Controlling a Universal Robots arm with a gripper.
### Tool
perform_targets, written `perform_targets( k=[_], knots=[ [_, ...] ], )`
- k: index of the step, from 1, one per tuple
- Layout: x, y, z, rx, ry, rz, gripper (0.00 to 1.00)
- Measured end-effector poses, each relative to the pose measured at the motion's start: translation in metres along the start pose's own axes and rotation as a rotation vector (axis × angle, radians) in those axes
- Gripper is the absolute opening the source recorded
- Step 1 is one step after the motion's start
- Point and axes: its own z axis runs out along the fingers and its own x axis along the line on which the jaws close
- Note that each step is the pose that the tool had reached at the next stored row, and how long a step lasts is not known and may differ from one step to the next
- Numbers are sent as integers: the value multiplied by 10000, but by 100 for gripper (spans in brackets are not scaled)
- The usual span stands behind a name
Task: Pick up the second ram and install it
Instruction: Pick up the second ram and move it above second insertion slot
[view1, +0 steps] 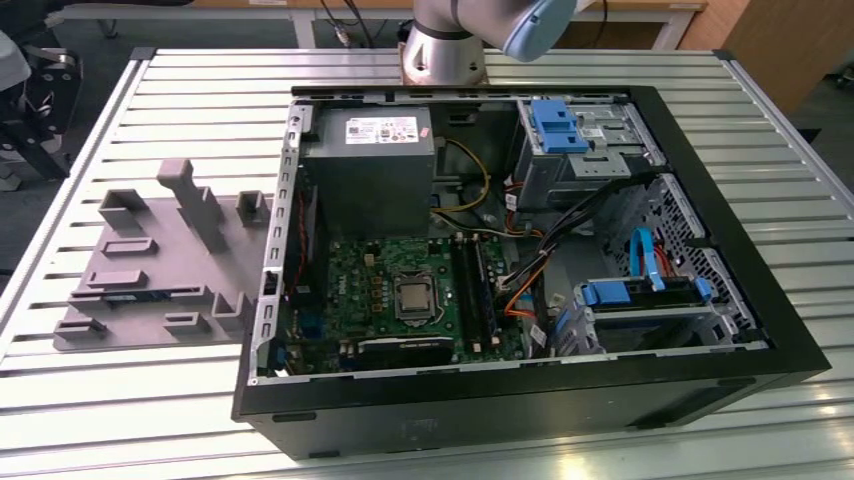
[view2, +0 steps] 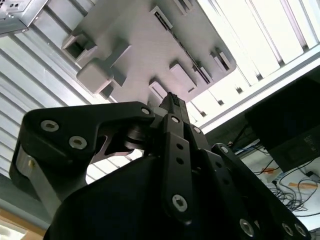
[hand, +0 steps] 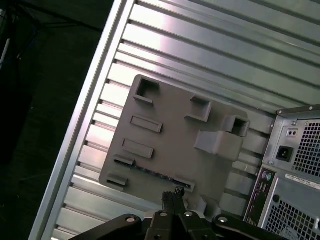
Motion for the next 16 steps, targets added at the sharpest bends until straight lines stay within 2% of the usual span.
perform_targets(
  k=[16],
  knots=[
    [3,0,4,-56,109,-2475,11]
  ],
)
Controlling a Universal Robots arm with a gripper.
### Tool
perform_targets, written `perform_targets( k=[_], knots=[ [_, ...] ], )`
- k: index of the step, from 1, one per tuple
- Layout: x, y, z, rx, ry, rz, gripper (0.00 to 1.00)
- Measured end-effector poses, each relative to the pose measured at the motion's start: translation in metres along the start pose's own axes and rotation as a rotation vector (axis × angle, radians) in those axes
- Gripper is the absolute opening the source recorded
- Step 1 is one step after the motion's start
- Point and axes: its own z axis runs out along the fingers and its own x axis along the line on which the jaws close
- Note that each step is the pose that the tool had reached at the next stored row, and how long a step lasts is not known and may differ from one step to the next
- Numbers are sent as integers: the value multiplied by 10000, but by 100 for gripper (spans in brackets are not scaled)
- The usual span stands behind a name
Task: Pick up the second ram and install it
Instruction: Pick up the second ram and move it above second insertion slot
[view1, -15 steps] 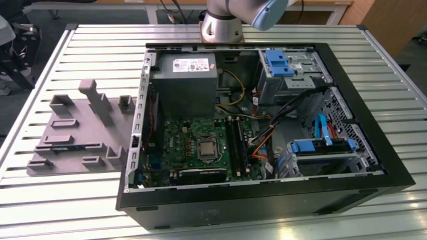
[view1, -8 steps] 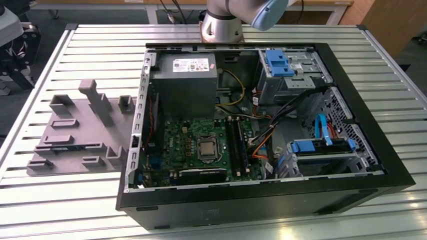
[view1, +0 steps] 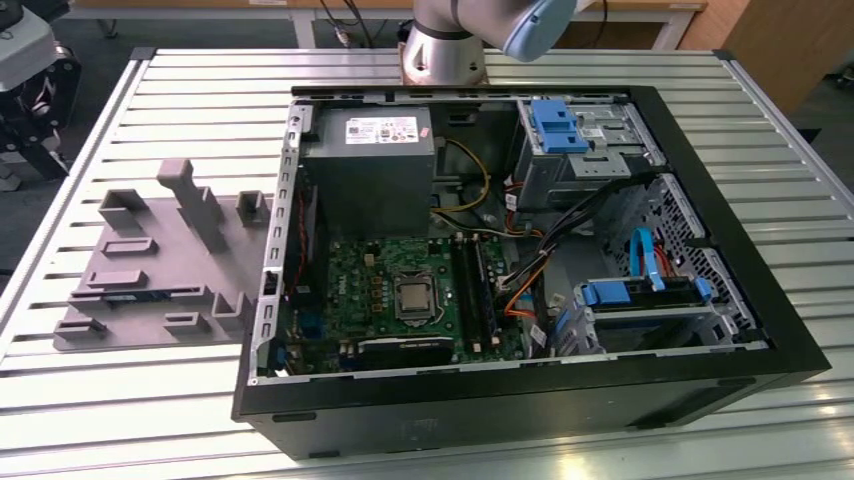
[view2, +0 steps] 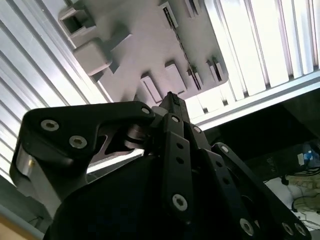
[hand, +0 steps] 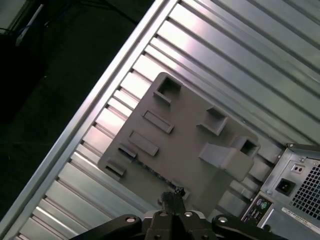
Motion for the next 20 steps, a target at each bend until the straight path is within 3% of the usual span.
perform_targets(
  k=[20],
  knots=[
    [0,0,2,-46,89,-2033,11]
  ],
)
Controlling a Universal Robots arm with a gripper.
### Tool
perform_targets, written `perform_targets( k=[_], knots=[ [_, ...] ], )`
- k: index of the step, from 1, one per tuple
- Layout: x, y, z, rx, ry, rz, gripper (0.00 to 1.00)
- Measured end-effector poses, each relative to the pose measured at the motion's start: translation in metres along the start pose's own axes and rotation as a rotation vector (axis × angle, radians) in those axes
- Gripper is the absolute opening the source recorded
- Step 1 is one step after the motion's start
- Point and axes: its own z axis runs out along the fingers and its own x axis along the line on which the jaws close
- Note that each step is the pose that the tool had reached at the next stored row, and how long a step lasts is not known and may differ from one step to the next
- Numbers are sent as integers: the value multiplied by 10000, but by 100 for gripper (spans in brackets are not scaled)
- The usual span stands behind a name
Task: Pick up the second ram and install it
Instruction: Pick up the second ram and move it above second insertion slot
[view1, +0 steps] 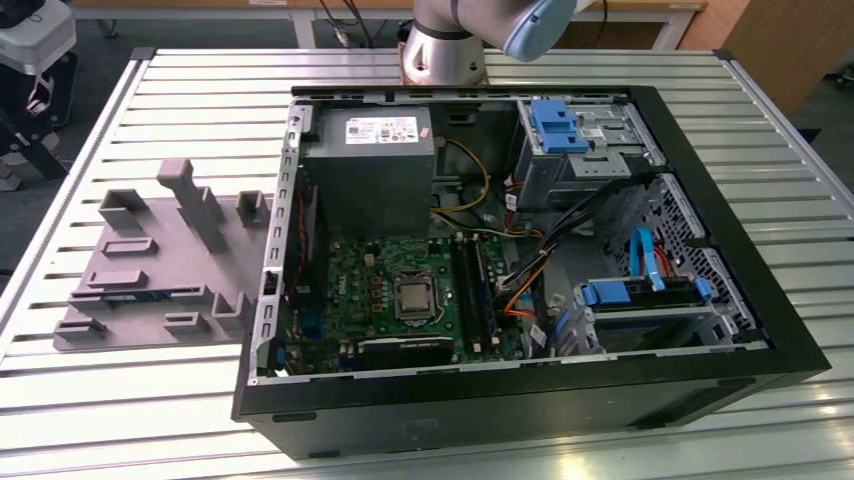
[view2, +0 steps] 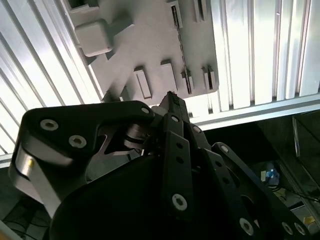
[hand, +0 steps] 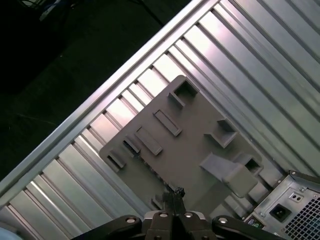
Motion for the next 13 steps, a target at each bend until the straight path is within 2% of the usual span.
perform_targets(
  k=[9,13],
  knots=[
    [0,0,0,-18,36,-806,11],
    [0,0,0,-22,44,-970,11]
  ],
)
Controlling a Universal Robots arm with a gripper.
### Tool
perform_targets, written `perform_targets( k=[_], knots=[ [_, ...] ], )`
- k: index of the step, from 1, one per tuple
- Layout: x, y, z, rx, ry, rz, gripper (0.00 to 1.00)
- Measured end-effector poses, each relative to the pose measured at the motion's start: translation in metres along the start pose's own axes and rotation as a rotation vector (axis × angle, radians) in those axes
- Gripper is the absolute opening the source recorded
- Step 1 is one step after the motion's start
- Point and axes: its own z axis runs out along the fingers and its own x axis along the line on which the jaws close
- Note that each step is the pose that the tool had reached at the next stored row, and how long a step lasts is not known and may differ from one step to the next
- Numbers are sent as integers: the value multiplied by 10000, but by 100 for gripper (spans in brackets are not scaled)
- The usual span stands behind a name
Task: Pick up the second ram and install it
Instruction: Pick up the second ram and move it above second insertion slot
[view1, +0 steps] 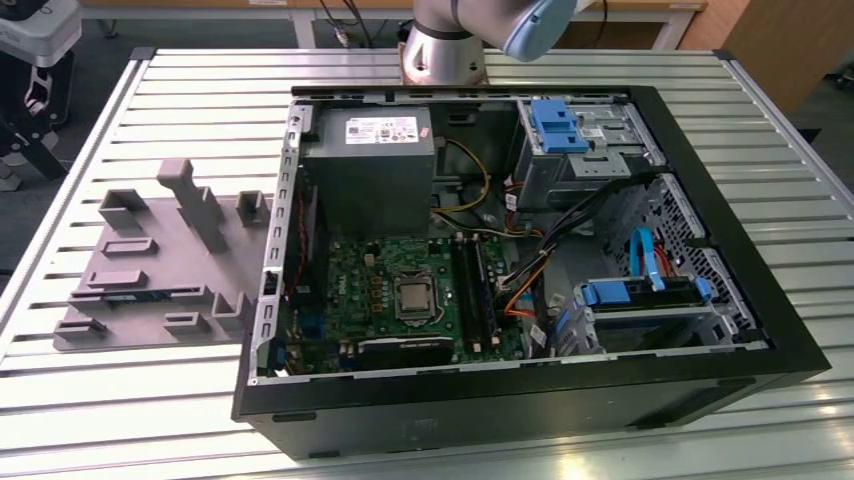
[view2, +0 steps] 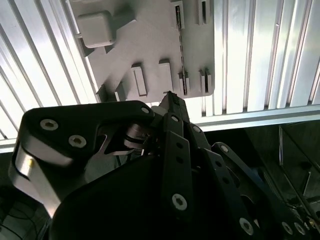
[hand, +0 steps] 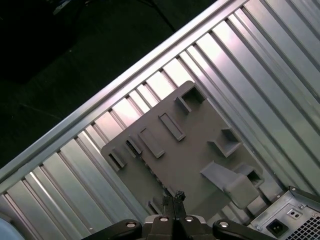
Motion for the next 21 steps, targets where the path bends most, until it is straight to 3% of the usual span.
perform_targets(
  k=[14,21],
  knots=[
    [0,0,0,-2,5,-89,11],
    [1,0,8,-29,56,-1305,11]
  ],
)
